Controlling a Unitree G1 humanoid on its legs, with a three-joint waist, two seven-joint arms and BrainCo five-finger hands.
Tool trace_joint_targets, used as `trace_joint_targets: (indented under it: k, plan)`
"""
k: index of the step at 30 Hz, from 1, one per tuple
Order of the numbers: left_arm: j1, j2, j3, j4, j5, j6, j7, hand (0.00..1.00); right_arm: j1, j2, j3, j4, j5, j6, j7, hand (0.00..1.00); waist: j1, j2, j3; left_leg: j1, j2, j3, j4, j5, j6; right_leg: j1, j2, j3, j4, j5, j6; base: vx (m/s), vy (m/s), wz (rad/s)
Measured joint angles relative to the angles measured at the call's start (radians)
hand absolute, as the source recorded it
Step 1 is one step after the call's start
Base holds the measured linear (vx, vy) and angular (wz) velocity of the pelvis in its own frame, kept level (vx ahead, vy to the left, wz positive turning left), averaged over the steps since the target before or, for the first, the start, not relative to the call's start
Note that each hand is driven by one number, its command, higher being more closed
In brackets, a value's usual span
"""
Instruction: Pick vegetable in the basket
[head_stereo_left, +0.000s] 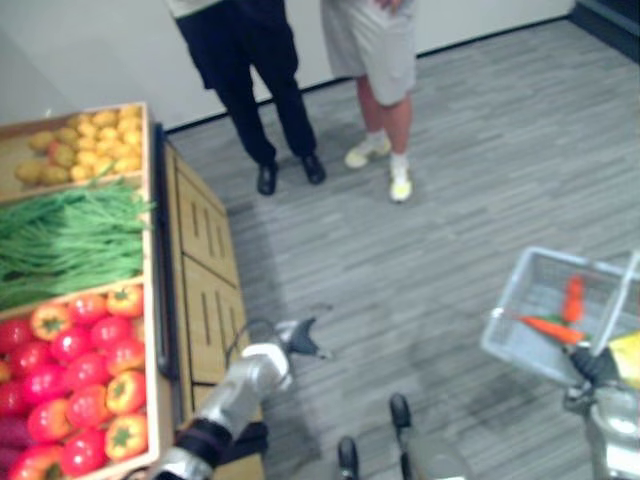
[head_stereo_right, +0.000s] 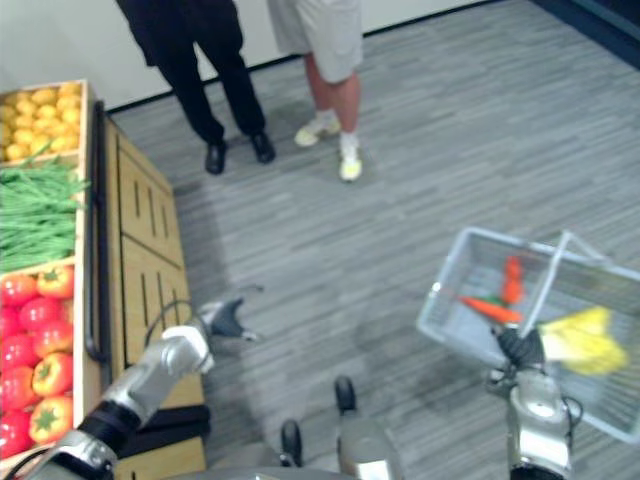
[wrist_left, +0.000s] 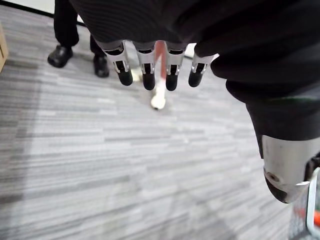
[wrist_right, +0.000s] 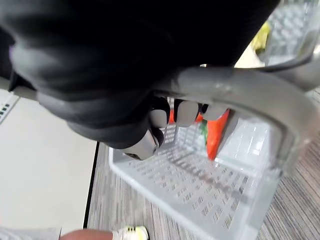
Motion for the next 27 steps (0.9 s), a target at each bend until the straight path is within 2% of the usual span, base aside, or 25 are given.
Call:
trace_joint_targets:
  k: [4,8,10,11,12,14,17,19,21,27]
  plan:
    - [0.039,0.001,0.114,-0.108,-0.107,-0.002,0.019,0.00,0.009,0.003,-0.049,0.063,0.000,0.001,-0.005,1.00,0.002,0.002,-0.017,0.018,0.003,-0.013,-0.002,0.000,0.000,0.021,0.001,-0.013,0.000,0.000,-0.001,0.01,0.041,0.08]
    - [0.077,-0.025,0.206,-0.100,-0.140,0.000,0.073,0.00,0.023,0.033,-0.059,0.114,-0.001,0.001,-0.007,1.00,0.004,0.001,-0.038,0.017,0.003,-0.016,-0.002,0.000,-0.001,0.022,0.001,-0.013,-0.004,-0.002,-0.002,-0.03,0.039,0.01]
    - [0.091,-0.078,0.279,-0.041,-0.154,0.016,0.105,0.00,0.027,0.059,-0.065,0.133,-0.002,0.002,-0.012,1.00,0.005,0.000,-0.046,0.016,0.003,-0.014,-0.002,-0.002,-0.002,0.023,0.001,-0.013,-0.005,-0.005,-0.006,-0.02,0.016,-0.01]
    - [0.092,-0.125,0.348,0.043,-0.155,0.041,0.136,0.00,0.032,0.084,-0.074,0.153,-0.002,0.003,-0.017,1.00,0.007,-0.001,-0.050,0.016,0.005,-0.010,-0.002,-0.005,-0.008,0.024,0.003,-0.012,-0.005,-0.005,-0.006,-0.03,0.021,-0.03]
    - [0.093,-0.141,0.375,0.080,-0.157,0.054,0.148,0.00,0.033,0.096,-0.083,0.161,-0.002,0.006,-0.018,1.00,0.009,-0.001,-0.050,0.016,0.006,-0.008,-0.002,-0.005,-0.009,0.024,0.005,-0.010,-0.005,-0.006,-0.007,-0.03,0.017,-0.07]
    - [0.094,-0.190,0.474,0.257,-0.196,0.101,0.204,0.00,0.040,0.125,-0.093,0.190,-0.004,0.026,-0.019,1.00,0.022,-0.001,-0.050,0.018,0.013,0.006,0.000,-0.011,-0.017,0.024,0.011,-0.006,-0.005,-0.010,-0.014,-0.02,0.004,-0.14]
    - [0.118,-0.210,0.532,0.433,-0.204,0.144,0.250,0.00,0.052,0.158,-0.081,0.200,-0.012,0.047,-0.015,1.00,0.031,-0.005,-0.055,0.026,0.022,0.010,0.001,-0.014,-0.022,0.024,0.021,-0.003,-0.005,-0.014,-0.019,0.02,-0.002,-0.08]
    - [0.152,-0.215,0.559,0.518,-0.231,0.153,0.257,0.00,0.053,0.167,-0.056,0.200,-0.013,0.048,-0.006,1.00,0.035,-0.008,-0.059,0.036,0.029,0.017,0.000,-0.015,-0.025,0.029,0.029,0.003,-0.005,-0.017,-0.023,0.04,0.006,-0.11]
    - [0.191,-0.227,0.594,0.582,-0.235,0.164,0.253,0.00,0.049,0.167,-0.047,0.198,-0.014,0.047,-0.004,1.00,0.059,-0.011,-0.076,0.046,0.039,0.033,0.000,-0.020,-0.030,0.032,0.040,0.018,-0.006,-0.018,-0.025,0.06,0.028,-0.18]
    - [0.251,-0.231,0.652,0.619,-0.246,0.173,0.242,0.00,0.009,0.167,-0.048,0.198,-0.053,0.044,-0.014,1.00,0.066,-0.024,-0.083,0.057,0.051,0.031,-0.001,-0.026,-0.039,0.044,0.050,0.015,-0.006,-0.025,-0.034,0.03,0.043,-0.01]
